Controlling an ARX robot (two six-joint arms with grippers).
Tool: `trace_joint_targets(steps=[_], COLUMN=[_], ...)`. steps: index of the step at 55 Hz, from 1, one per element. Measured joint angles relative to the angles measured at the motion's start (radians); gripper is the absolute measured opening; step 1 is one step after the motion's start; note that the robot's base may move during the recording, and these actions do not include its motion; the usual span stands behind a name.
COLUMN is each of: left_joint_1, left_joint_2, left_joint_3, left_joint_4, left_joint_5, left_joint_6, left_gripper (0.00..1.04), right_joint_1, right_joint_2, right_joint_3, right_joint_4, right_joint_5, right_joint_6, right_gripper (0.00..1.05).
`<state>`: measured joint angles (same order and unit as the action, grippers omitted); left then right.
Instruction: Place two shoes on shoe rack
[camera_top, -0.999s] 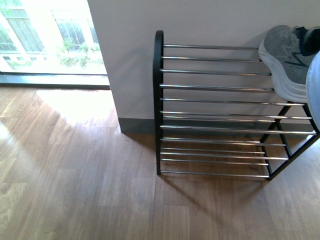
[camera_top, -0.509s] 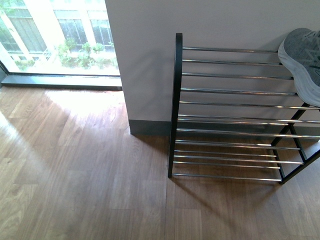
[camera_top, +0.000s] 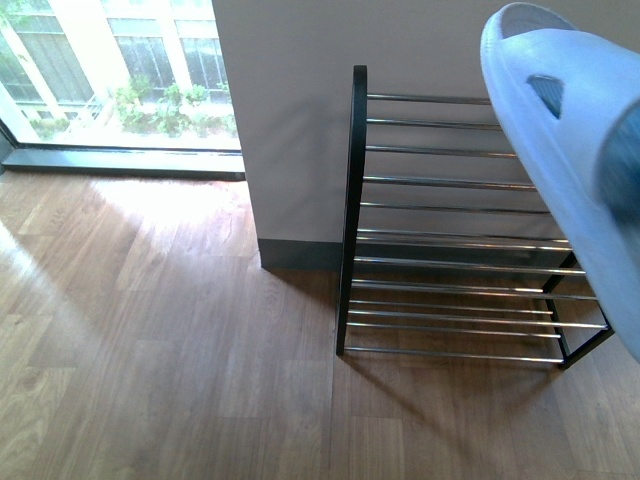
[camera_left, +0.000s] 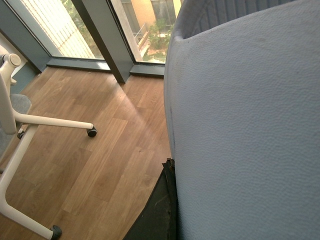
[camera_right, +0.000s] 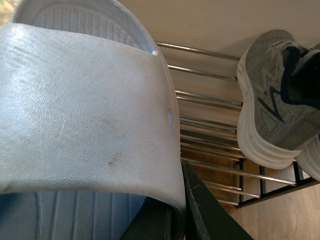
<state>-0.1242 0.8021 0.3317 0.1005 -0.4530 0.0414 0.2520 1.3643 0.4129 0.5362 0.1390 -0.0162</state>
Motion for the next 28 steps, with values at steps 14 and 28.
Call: trace_joint_targets(steps=[14, 28], left_joint_1=[0.000, 0.000], left_joint_2=[0.000, 0.000], left_joint_3=[0.000, 0.000], left_joint_4=[0.000, 0.000], left_joint_5=[0.000, 0.000], left_joint_6=[0.000, 0.000], left_gripper=[0.02, 0.02], right_joint_1=[-0.031, -0.059], right_joint_2=[0.280, 0.529], right_joint_3=[0.207, 0.417], right_joint_4=[0.014, 0.005], right_joint_5=[0.074, 0.137], right_joint_6=[0.001, -0.026], right_gripper=[0.01, 0.01])
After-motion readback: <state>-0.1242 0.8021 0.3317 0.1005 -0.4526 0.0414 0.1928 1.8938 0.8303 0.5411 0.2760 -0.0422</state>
